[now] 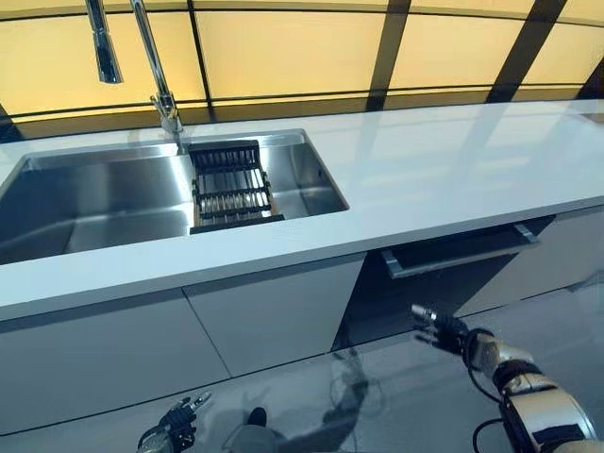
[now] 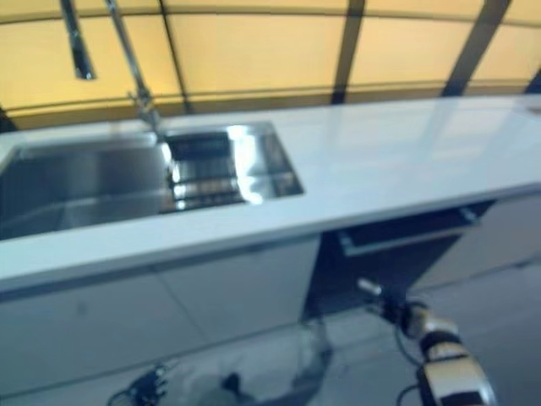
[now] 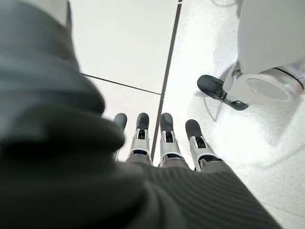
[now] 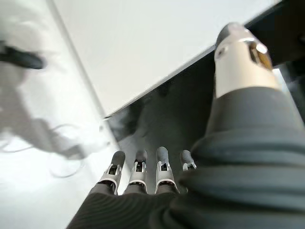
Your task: Take plates into dishwasher
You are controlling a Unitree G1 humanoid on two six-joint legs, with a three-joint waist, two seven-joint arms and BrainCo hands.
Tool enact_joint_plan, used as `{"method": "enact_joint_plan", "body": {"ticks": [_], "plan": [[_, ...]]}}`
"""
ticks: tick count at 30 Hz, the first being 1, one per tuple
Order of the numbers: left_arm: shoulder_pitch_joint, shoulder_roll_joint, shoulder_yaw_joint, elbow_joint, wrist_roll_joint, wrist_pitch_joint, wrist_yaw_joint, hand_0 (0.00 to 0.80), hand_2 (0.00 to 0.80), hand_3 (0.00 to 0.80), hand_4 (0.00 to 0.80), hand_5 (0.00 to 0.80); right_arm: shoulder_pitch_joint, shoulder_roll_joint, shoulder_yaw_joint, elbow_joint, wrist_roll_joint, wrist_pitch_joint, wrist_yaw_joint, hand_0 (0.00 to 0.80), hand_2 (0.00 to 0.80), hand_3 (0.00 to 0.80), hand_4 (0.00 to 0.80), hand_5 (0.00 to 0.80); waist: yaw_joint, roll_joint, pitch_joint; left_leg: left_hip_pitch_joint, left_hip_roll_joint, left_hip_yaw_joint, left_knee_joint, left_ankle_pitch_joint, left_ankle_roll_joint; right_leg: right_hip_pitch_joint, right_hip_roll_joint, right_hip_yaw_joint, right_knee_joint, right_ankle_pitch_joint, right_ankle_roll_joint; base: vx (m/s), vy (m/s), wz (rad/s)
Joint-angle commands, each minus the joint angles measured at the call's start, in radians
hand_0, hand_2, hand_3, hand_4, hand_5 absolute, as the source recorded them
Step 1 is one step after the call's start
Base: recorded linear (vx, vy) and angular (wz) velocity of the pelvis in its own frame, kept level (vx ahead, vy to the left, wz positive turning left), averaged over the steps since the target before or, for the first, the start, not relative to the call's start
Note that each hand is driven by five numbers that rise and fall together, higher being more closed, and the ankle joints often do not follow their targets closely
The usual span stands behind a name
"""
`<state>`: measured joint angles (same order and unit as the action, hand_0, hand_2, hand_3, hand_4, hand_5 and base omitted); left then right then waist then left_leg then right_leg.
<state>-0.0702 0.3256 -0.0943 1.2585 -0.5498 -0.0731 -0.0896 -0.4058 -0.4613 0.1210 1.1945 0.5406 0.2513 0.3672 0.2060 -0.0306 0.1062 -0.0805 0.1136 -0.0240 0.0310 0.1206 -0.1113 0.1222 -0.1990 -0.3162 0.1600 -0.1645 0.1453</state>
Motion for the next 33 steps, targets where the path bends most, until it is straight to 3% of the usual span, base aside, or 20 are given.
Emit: {"method": "enact_joint_plan", "body": {"ticks": [1, 4, 5, 6, 7, 8, 9, 12, 13, 15, 16, 17, 18, 19, 20, 22, 29, 31, 32, 33], "plan": [[-0.084, 0.02, -0.003, 0.047, 0.055, -0.001, 0.022, 0.0, 0.0, 0.0, 0.0, 0.0, -0.052, 0.007, 0.014, -0.027, -0.033, -0.069, -0.015, 0.0, 0.0, 0.0, 0.0, 0.0, 0.004, 0.009, 0.057, -0.056, 0.0, -0.04, 0.027, 0.004, 0.039, 0.029, 0.014, -0.004, 0.019, 0.043, -0.082, -0.082, -0.114, 0.0], [-0.047, 0.03, 0.022, 0.059, 0.044, -0.009, 0.027, 0.0, 0.0, 0.0, 0.0, 0.0, 0.006, 0.025, 0.033, -0.042, -0.086, -0.114, -0.052, 0.0, 0.0, 0.0, 0.0, 0.0, 0.009, 0.029, 0.064, -0.058, 0.034, -0.037, -0.036, 0.079, 0.005, 0.032, 0.061, -0.015, 0.028, 0.032, -0.111, -0.024, -0.105, 0.04], [-0.014, 0.025, 0.049, 0.044, 0.017, -0.018, 0.023, 0.0, 0.0, 0.0, 0.0, 0.0, 0.03, 0.035, 0.035, -0.032, -0.124, -0.143, -0.086, 0.0, 0.0, 0.0, 0.0, 0.0, 0.008, 0.042, 0.072, -0.081, 0.058, 0.007, -0.116, 0.155, -0.027, 0.049, 0.103, -0.002, -0.012, 0.053, -0.118, -0.058, -0.075, 0.16], [-0.004, 0.016, 0.057, 0.032, 0.011, -0.017, 0.026, 0.0, 0.0, 0.0, 0.0, 0.0, 0.044, 0.044, 0.034, -0.021, -0.133, -0.159, -0.107, 0.0, 0.0, 0.0, 0.0, 0.0, 0.005, 0.044, 0.076, -0.113, 0.063, 0.026, -0.118, 0.166, -0.032, 0.051, 0.117, 0.005, -0.028, 0.067, -0.119, -0.122, -0.078, 0.28], [-0.001, 0.003, 0.063, 0.02, 0.02, -0.015, 0.031, 0.0, 0.0, 0.0, 0.0, 0.0, 0.059, 0.053, 0.034, -0.015, -0.135, -0.167, -0.117, 0.0, 0.0, 0.0, 0.0, 0.0, -0.002, 0.044, 0.084, -0.108, 0.068, 0.063, -0.116, 0.169, -0.03, 0.05, 0.123, 0.007, -0.044, 0.081, -0.118, -0.27, -0.074, 0.61], [-0.01, -0.015, 0.058, 0.008, 0.045, -0.018, 0.026, 0.0, 0.0, 0.0, 0.0, 0.0, 0.105, 0.066, 0.026, -0.013, -0.132, -0.174, -0.144, 0.0, 0.0, 0.0, 0.0, 0.0, -0.025, 0.033, 0.093, -0.091, 0.07, 0.16, -0.039, 0.155, -0.021, 0.049, 0.12, -0.025, -0.065, 0.096, -0.116, -0.354, -0.042, 0.98], [-0.019, -0.022, 0.05, -0.002, 0.057, -0.01, 0.022, 0.0, 0.0, 0.0, 0.0, 0.0, 0.131, 0.068, 0.028, -0.012, -0.122, -0.176, -0.149, 0.0, 0.0, 0.0, 0.0, 0.0, -0.035, 0.02, 0.091, -0.083, 0.063, 0.188, 0.035, 0.12, -0.011, 0.041, 0.108, -0.048, -0.085, 0.109, -0.12, -0.356, -0.026, 1.39], [-0.034, -0.043, 0.026, -0.002, 0.1, 0.012, 0.031, 0.0, 0.0, 0.0, 0.0, 0.0, 0.177, 0.079, 0.018, 0.015, -0.072, -0.184, -0.145, 0.0, 0.0, 0.0, 0.0, 0.0, -0.054, -0.014, 0.084, -0.046, 0.045, 0.195, 0.167, 0.015, 0.001, 0.037, 0.075, -0.078, -0.115, 0.127, -0.118, -0.219, 0.058, 0.79], [-0.048, -0.051, 0.01, 0.015, 0.145, 0.03, 0.044, 0.0, 0.0, 0.0, 0.0, 0.0, 0.194, 0.087, -0.001, 0.039, -0.057, -0.197, -0.149, 0.0, 0.0, 0.0, 0.0, 0.0, -0.074, -0.034, 0.071, -0.01, 0.037, 0.192, 0.283, -0.035, 0.016, 0.019, 0.058, -0.078, -0.133, 0.151, -0.122, -0.278, 0.14, 0.23], [-0.06, -0.056, 0.001, 0.043, 0.172, 0.048, 0.06, 0.0, 0.0, 0.0, 0.0, 0.0, 0.205, 0.093, -0.017, 0.054, -0.04, -0.201, -0.149, 0.0, 0.0, 0.0, 0.0, 0.0, -0.097, -0.04, 0.049, 0.04, 0.029, 0.171, 0.354, -0.077, 0.022, -0.003, 0.048, -0.079, -0.132, 0.161, -0.123, -0.259, 0.232, 0.2], [-0.061, -0.056, 0.003, 0.048, 0.179, 0.05, 0.062, 0.0, 0.0, 0.0, 0.0, 0.0, 0.208, 0.096, -0.02, 0.055, -0.034, -0.2, -0.149, 0.0, 0.0, 0.0, 0.0, 0.0, -0.102, -0.041, 0.042, 0.059, 0.004, 0.162, 0.321, -0.078, 0.039, -0.024, 0.036, -0.086, -0.124, 0.176, -0.123, -0.222, 0.399, 0.49], [-0.06, -0.056, 0.003, 0.061, 0.191, 0.059, 0.056, 0.0, 0.0, 0.0, 0.0, 0.0, 0.216, 0.109, -0.021, 0.059, -0.037, -0.202, -0.148, 0.0, 0.0, 0.0, 0.0, 0.0, -0.119, -0.015, 0.021, 0.15, -0.031, 0.161, 0.16, -0.131, 0.053, -0.054, 0.039, -0.086, -0.094, 0.179, -0.104, -0.148, 0.32, 0.57], [-0.06, -0.055, 0.0, 0.061, 0.193, 0.063, 0.056, 0.0, 0.0, 0.0, 0.0, 0.0, 0.219, 0.111, -0.021, 0.06, -0.036, -0.201, -0.15, 0.0, 0.0, 0.0, 0.0, 0.0, -0.124, -0.01, 0.017, 0.169, -0.029, 0.177, 0.127, -0.137, 0.054, -0.056, 0.039, -0.09, -0.091, 0.179, -0.101, -0.048, 0.35, 0.44], [-0.064, -0.053, -0.011, 0.059, 0.207, 0.08, 0.056, 0.0, 0.0, 0.0, 0.0, 0.0, 0.229, 0.119, -0.025, 0.063, -0.033, -0.195, -0.163, 0.0, 0.0, 0.0, 0.0, 0.0, -0.144, 0.007, 0.006, 0.228, -0.012, 0.226, 0.052, -0.169, 0.045, -0.052, 0.043, -0.097, -0.085, 0.165, -0.086, -0.048, 0.243, 0.43], [-0.069, -0.049, -0.025, 0.063, 0.236, 0.088, 0.054, 0.0, 0.0, 0.0, 0.0, 0.0, 0.246, 0.137, -0.024, 0.064, -0.019, -0.197, -0.183, 0.0, 0.0, 0.0, 0.0, 0.0, -0.147, 0.018, 0.0, 0.233, -0.039, 0.215, -0.016, -0.168, 0.062, -0.063, 0.039, -0.099, -0.078, 0.172, -0.069, -0.165, 0.293, 0.54], [-0.063, -0.039, -0.055, 0.068, 0.299, 0.102, 0.064, 0.0, 0.0, 0.0, 0.0, 0.0, 0.255, 0.157, -0.029, 0.078, -0.005, -0.194, -0.206, 0.0, 0.0, 0.0, 0.0, 0.0, -0.146, 0.015, -0.002, 0.229, -0.08, 0.191, -0.059, -0.158, 0.081, -0.101, 0.011, -0.114, -0.108, 0.244, -0.038, -0.248, 0.241, 0.39], [-0.039, -0.013, -0.071, 0.07, 0.328, 0.095, 0.051, 0.0, 0.0, 0.0, 0.0, 0.0, 0.265, 0.162, -0.058, 0.093, -0.058, -0.174, -0.213, 0.0, 0.0, 0.0, 0.0, 0.0, -0.153, 0.01, -0.004, 0.24, -0.123, 0.197, -0.087, -0.176, 0.105, -0.148, -0.033, -0.093, -0.194, 0.376, 0.02, -0.139, 0.143, 0.13], [-0.036, -0.009, -0.093, 0.061, 0.353, 0.104, 0.052, 0.0, 0.0, 0.0, 0.0, 0.0, 0.27, 0.159, -0.052, 0.104, -0.097, -0.171, -0.208, 0.0, 0.0, 0.0, 0.0, 0.0, -0.17, 0.016, -0.002, 0.233, -0.129, 0.166, -0.087, -0.17, 0.12, -0.19, -0.023, 0.004, -0.112, 0.372, 0.011, -0.15, 0.104, 0.06], [-0.036, -0.006, -0.104, 0.059, 0.36, 0.108, 0.05, 0.0, 0.0, 0.0, 0.0, 0.0, 0.27, 0.158, -0.049, 0.109, -0.104, -0.172, -0.206, 0.0, 0.0, 0.0, 0.0, 0.0, -0.181, 0.02, -0.001, 0.224, -0.127, 0.146, -0.083, -0.164, 0.13, -0.202, 0.0, 0.073, -0.054, 0.345, -0.001, -0.137, 0.041, 0.13], [-0.04, 0.001, -0.13, 0.057, 0.371, 0.12, 0.041, 0.0, 0.0, 0.0, 0.0, 0.0, 0.277, 0.156, -0.043, 0.118, -0.111, -0.176, -0.212, 0.0, 0.0, 0.0, 0.0, 0.0, -0.205, 0.026, -0.003, 0.207, -0.122, 0.096, -0.076, -0.15, 0.147, -0.205, 0.062, 0.191, 0.014, 0.28, -0.024, -0.12, 0.002, 0.19]]}}
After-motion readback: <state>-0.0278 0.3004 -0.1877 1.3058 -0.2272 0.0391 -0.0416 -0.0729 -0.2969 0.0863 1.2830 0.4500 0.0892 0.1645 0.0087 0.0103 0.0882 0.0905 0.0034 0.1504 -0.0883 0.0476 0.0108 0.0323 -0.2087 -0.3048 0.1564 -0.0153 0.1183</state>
